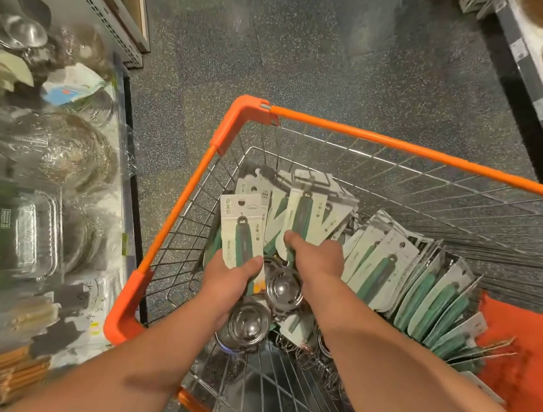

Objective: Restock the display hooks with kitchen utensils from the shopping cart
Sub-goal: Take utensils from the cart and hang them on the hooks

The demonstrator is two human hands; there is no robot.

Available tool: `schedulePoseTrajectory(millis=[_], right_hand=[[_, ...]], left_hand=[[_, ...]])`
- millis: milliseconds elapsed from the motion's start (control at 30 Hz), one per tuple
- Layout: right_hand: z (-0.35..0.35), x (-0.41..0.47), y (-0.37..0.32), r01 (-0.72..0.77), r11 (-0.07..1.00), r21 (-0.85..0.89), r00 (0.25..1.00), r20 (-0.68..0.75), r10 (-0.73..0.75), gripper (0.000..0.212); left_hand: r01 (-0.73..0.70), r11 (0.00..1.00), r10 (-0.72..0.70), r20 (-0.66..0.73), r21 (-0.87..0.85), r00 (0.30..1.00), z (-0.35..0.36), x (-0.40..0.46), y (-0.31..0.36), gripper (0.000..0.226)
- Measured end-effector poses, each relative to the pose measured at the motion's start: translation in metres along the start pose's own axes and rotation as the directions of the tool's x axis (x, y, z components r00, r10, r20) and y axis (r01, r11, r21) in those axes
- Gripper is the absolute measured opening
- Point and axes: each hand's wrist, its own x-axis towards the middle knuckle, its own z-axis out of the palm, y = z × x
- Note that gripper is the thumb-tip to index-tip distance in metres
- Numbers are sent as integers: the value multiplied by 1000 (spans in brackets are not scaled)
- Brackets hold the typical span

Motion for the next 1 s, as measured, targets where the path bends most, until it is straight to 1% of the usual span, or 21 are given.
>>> schedulePoseTrajectory(millis=[100,233,333,400,467,533,600,633,667,700,733,800,833,900,1000], right_hand=[[2,-1,-1,3,996,92,999,42,-7,89],[-9,-2,4,2,975,224,989,145,-35,107],[-30,-6,7,33,971,236,965,247,-92,109],[-46,-9,7,37,975,218,941,321,-107,110],[-62,-13,4,39,983,179,914,391,-108,116],[-75,-25,-4,51,982,181,881,455,-130,122],[-83,-33,-11,81,986,149,846,513,-147,133],[-85,-36,-14,112,986,119,832,531,-159,135],[-86,-44,-21,144,984,101,822,542,-176,132],[-88,-52,-28,174,981,84,819,540,-191,125],[-90,-59,-35,192,977,88,817,538,-209,114],[-98,-75,-47,229,968,101,798,550,-246,86],[-101,-85,-52,247,963,104,781,566,-262,77],[-107,-101,-59,268,958,102,766,581,-276,68],[-109,-132,-71,275,955,114,741,607,-286,40]], left_hand=[[-13,1000,13,5,8,1000,0,-2,3,27],[-17,1000,17,41,5,999,-4,-6,7,24],[-19,1000,18,81,3,997,-7,-8,12,25],[-9,1000,10,78,-12,997,-7,-10,16,27],[-17,1000,18,78,-12,997,-8,-14,23,32],[-38,999,39,91,-7,995,-10,-23,34,37],[-67,997,64,119,23,991,-8,-29,42,40],[-95,995,90,133,37,987,-7,-33,46,43],[-119,991,109,143,58,984,-9,-41,52,49],[-136,989,125,159,62,979,-11,-48,57,54],[-146,988,135,167,54,977,-12,-53,60,53],[-167,986,162,165,15,973,-20,-68,69,41],[-177,984,174,157,2,972,-25,-75,72,37],[-199,980,200,148,-23,969,-34,-87,76,35],[-238,970,243,120,-55,962,-48,-111,81,35]])
